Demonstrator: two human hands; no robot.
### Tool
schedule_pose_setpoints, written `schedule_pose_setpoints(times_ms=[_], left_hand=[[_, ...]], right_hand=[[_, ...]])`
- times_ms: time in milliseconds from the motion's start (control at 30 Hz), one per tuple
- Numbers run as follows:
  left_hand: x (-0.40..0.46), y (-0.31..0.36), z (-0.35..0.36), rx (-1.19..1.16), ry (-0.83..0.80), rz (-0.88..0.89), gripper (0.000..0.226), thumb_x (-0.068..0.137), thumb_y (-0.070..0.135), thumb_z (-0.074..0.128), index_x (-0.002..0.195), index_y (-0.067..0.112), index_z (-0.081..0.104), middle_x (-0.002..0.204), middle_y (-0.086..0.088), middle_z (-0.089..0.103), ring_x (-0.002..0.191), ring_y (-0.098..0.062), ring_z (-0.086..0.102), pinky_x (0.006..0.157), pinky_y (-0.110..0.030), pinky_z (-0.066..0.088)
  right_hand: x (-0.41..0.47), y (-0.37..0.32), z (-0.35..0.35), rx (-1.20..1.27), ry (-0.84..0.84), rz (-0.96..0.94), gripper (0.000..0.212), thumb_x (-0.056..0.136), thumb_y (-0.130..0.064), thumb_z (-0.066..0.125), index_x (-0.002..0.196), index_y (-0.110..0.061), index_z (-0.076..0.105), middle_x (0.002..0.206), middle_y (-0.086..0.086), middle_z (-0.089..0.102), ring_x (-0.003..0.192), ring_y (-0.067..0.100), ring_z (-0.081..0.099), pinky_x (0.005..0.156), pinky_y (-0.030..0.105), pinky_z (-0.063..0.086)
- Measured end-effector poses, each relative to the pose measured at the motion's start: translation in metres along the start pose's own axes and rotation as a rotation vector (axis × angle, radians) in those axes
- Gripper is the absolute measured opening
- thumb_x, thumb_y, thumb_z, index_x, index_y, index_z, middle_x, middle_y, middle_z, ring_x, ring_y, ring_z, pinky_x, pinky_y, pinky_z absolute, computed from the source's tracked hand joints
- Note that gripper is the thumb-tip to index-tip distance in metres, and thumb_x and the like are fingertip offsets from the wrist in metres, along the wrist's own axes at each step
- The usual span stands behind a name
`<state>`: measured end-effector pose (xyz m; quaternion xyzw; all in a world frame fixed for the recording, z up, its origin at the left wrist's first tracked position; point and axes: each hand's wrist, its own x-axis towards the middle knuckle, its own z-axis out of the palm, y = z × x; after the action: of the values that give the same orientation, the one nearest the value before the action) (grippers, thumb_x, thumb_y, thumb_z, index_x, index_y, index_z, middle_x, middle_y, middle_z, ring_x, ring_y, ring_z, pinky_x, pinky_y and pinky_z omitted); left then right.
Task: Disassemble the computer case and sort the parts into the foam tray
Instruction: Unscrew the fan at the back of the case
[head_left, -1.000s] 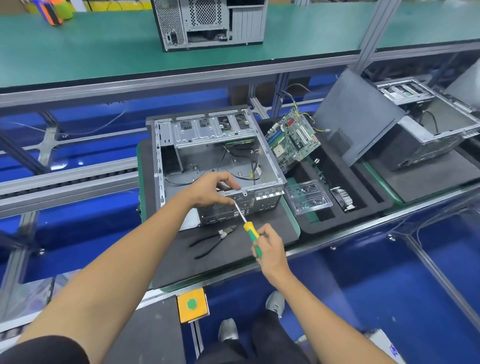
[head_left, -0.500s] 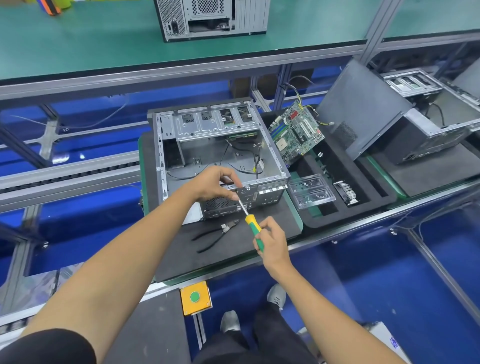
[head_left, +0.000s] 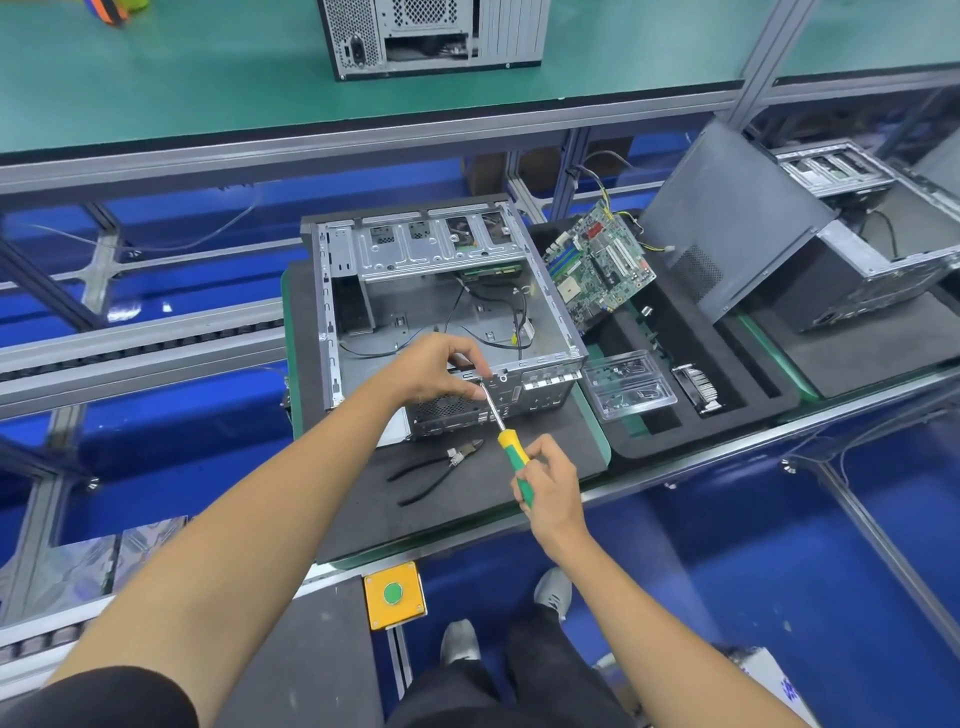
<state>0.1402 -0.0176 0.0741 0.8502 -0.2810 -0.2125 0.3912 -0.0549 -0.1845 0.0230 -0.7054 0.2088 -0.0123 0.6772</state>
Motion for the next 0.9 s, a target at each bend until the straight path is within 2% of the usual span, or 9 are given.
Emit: schedule_pose_setpoints(times_ms=[200,400,600,700,900], left_hand=[[0.0,0.0,0.0,0.003,0.0,0.01,0.03,0.067,0.041,0.094,0.089,0.04,0.074,0.097,0.028,0.072,0.106,-0.002,0.065,0.099,-0.04,0.052],[0.0,0.0,-0.001,-0.001,-0.005,0.004,0.029,0.068,0.037,0.094,0.09,0.038,0.074,0.098,0.027,0.071,0.107,-0.004,0.064,0.094,-0.033,0.051],[-0.001,0.002,0.0,-0.023,0.003,0.014,0.028,0.07,0.032,0.094,0.091,0.033,0.076,0.096,0.029,0.071,0.106,-0.004,0.063,0.087,-0.021,0.046],[-0.001,0.002,0.0,-0.026,-0.002,0.007,0.028,0.071,0.031,0.094,0.092,0.032,0.076,0.097,0.028,0.071,0.107,-0.007,0.063,0.09,-0.024,0.049],[0.0,0.002,-0.001,-0.029,-0.012,0.009,0.027,0.071,0.03,0.093,0.093,0.031,0.076,0.097,0.028,0.071,0.107,-0.007,0.063,0.091,-0.022,0.048]], right_hand=[[0.002,-0.005,-0.003,0.026,-0.001,0.01,0.011,0.077,-0.01,0.045,0.072,-0.02,0.043,0.061,0.011,0.043,0.053,0.021,0.041,0.044,0.022,0.03],[0.001,-0.007,-0.004,0.054,-0.011,0.016,0.004,0.075,-0.009,0.046,0.076,-0.011,0.042,0.061,0.012,0.043,0.051,0.021,0.04,0.044,0.022,0.03],[-0.002,-0.011,-0.002,0.058,-0.014,0.019,0.01,0.073,-0.011,0.046,0.08,-0.004,0.041,0.063,0.014,0.042,0.052,0.02,0.039,0.045,0.023,0.029],[-0.002,-0.012,-0.003,0.059,-0.015,0.021,0.01,0.072,-0.011,0.045,0.079,-0.005,0.041,0.063,0.014,0.042,0.051,0.02,0.039,0.046,0.023,0.029],[-0.003,-0.015,-0.003,0.052,-0.019,0.02,0.011,0.072,-0.01,0.045,0.079,-0.004,0.041,0.062,0.013,0.042,0.05,0.019,0.04,0.045,0.022,0.03]])
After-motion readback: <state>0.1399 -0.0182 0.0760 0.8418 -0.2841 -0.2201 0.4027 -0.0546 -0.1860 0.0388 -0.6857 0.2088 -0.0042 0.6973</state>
